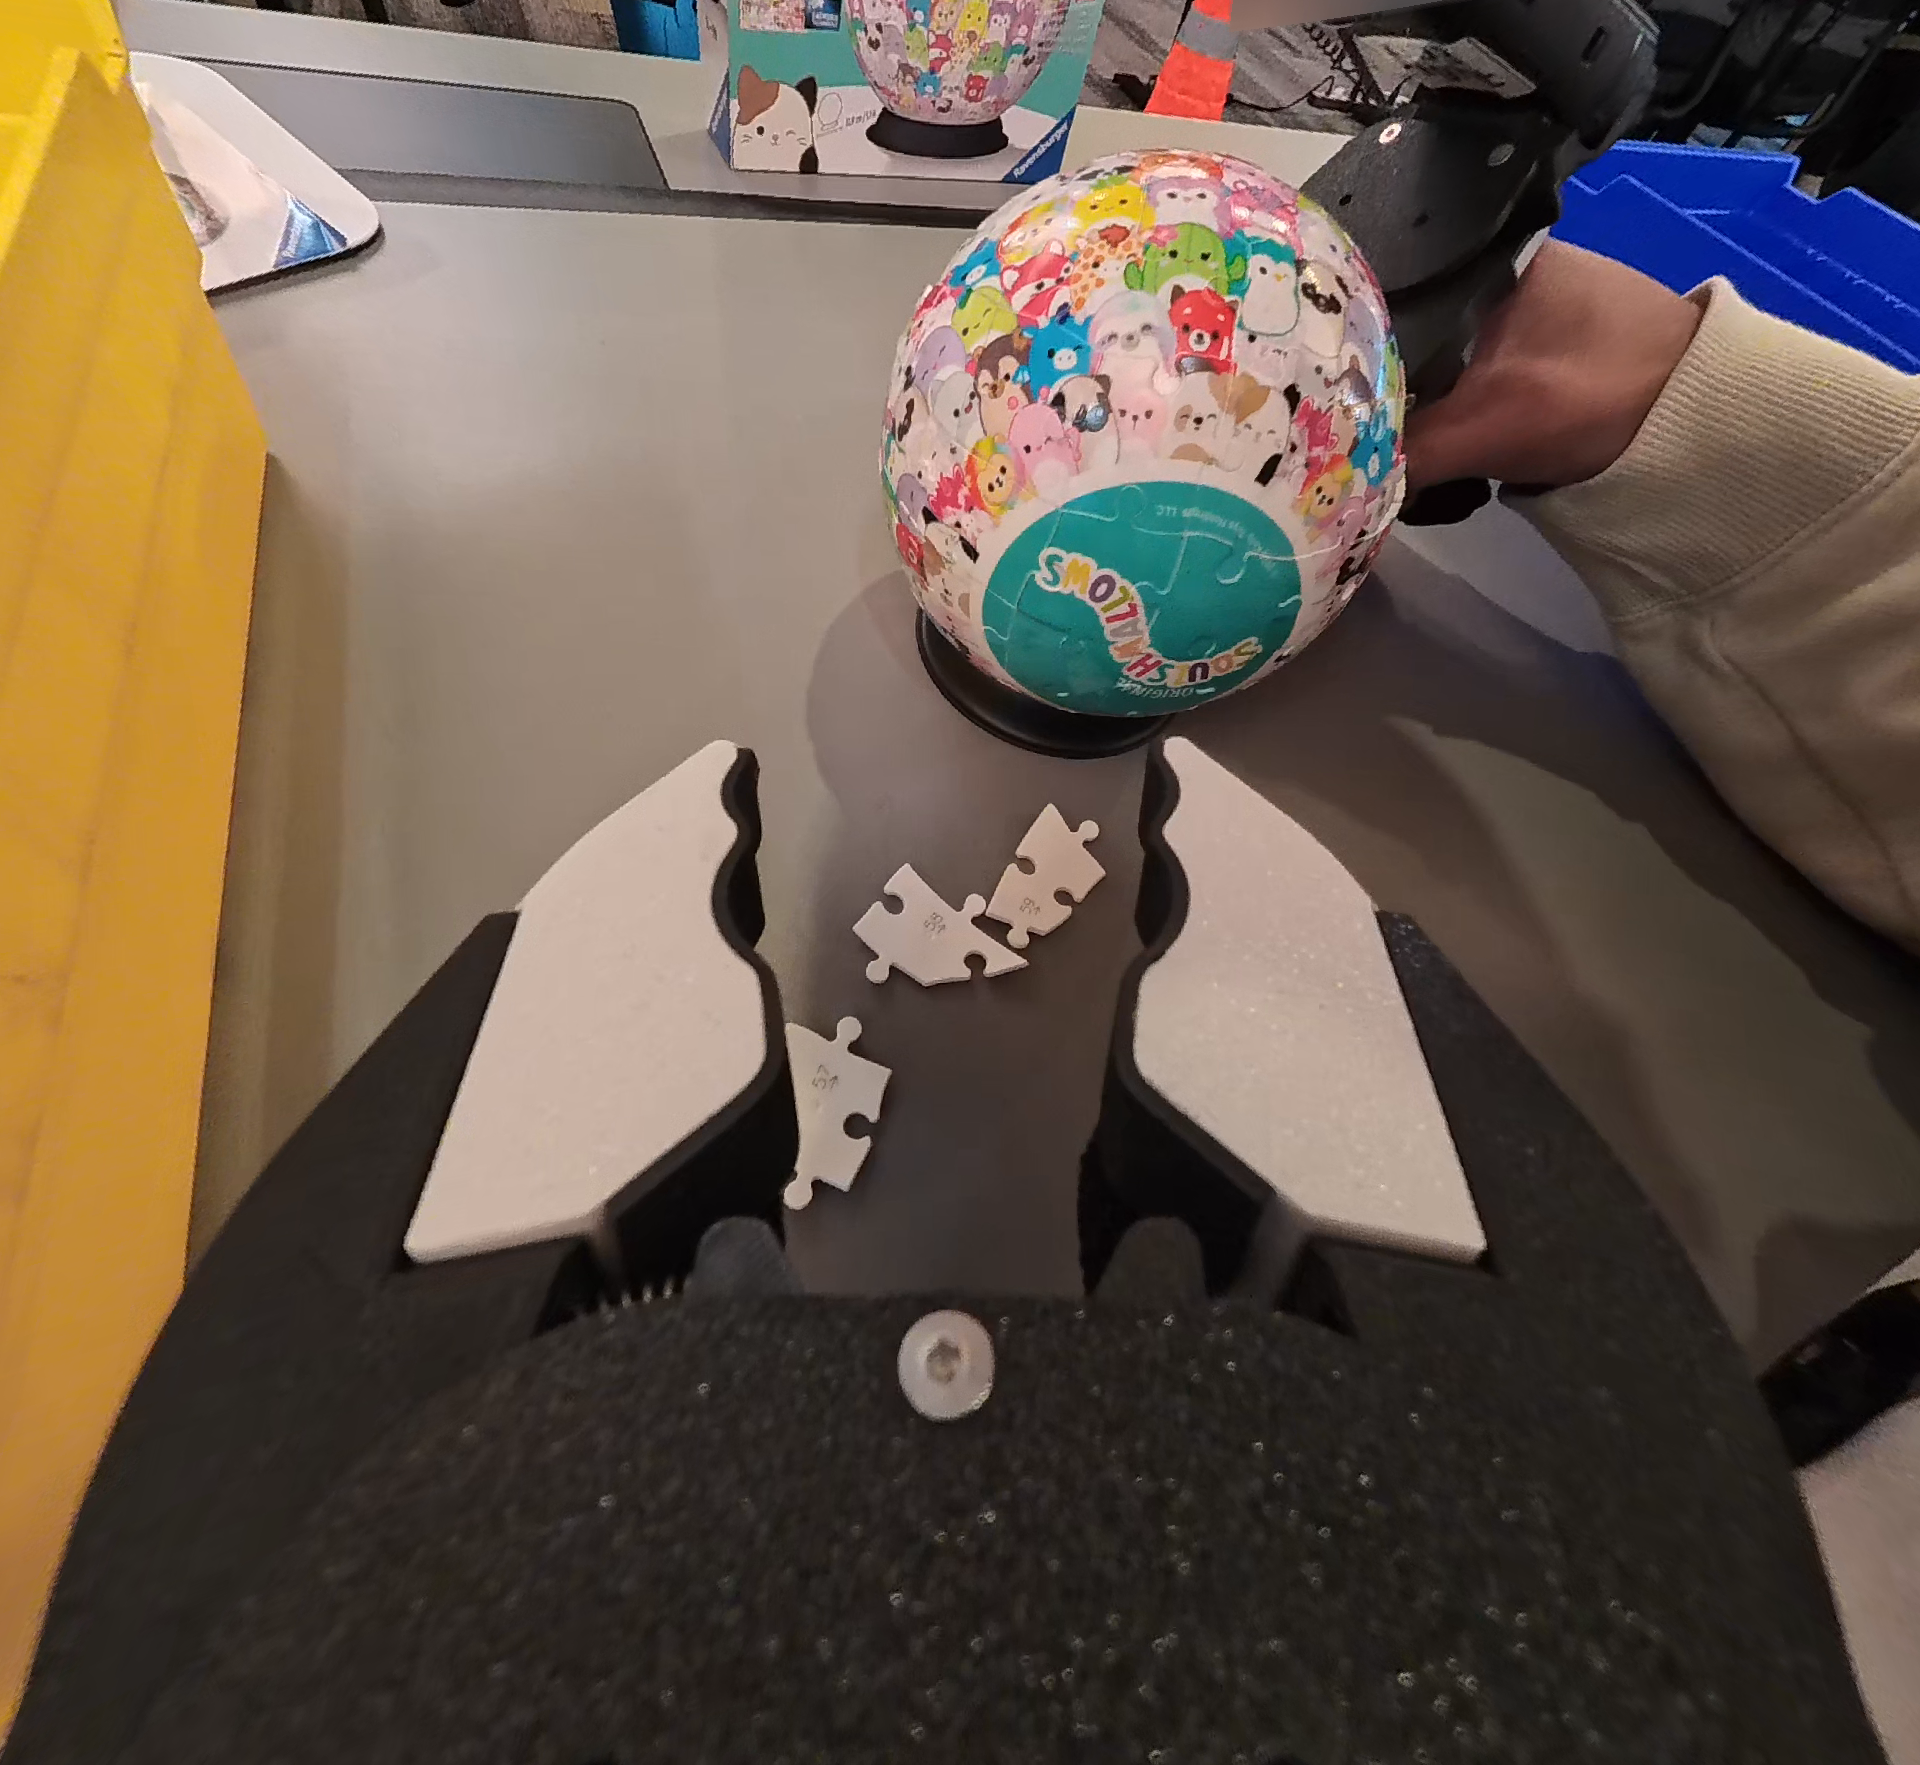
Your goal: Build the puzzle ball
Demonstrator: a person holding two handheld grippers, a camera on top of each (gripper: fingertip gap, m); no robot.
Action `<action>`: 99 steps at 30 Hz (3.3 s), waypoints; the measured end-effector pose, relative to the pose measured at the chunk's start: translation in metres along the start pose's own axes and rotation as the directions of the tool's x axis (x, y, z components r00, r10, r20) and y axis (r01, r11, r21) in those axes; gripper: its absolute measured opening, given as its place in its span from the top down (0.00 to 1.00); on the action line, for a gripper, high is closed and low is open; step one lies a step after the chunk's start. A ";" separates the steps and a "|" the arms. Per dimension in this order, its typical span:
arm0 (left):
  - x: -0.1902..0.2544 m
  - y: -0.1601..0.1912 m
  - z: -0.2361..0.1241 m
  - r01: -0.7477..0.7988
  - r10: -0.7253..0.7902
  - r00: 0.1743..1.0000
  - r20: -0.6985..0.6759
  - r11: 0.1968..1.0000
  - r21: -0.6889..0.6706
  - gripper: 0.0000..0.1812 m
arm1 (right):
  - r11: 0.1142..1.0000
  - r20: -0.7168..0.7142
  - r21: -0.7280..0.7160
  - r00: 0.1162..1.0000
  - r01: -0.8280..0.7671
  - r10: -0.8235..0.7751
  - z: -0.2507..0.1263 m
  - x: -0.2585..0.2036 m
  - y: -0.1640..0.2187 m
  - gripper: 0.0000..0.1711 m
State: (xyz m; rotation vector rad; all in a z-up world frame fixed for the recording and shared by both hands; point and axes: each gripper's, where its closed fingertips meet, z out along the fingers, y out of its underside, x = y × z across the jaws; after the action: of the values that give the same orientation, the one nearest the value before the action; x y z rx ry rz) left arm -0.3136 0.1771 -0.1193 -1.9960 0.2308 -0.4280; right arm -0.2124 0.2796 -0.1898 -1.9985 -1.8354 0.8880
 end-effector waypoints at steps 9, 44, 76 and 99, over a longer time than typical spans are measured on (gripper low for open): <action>0.000 0.000 -0.001 -0.001 0.001 1.000 0.000 1.000 -0.002 0.62 | 0.999 0.008 0.034 1.000 -0.027 0.027 -0.006 0.001 -0.003 1.00; 0.004 0.000 -0.001 -0.011 0.011 1.000 -0.009 1.000 -0.008 0.62 | 0.998 -0.081 0.018 0.995 -0.053 0.055 -0.009 0.007 -0.003 0.98; 0.004 -0.002 0.000 -0.023 0.023 1.000 -0.014 1.000 -0.007 0.62 | 0.914 -0.050 -0.134 0.924 -0.382 0.379 -0.025 0.005 0.004 0.99; 0.003 -0.002 0.001 -0.018 0.018 1.000 -0.013 1.000 -0.005 0.62 | 0.908 -0.080 -0.193 0.928 -0.372 0.364 -0.019 0.005 0.005 0.99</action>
State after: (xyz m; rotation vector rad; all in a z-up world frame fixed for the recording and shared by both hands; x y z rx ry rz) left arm -0.3104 0.1771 -0.1175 -1.9954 0.2574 -0.4294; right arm -0.1969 0.2872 -0.1797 -2.5307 -1.6079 0.7661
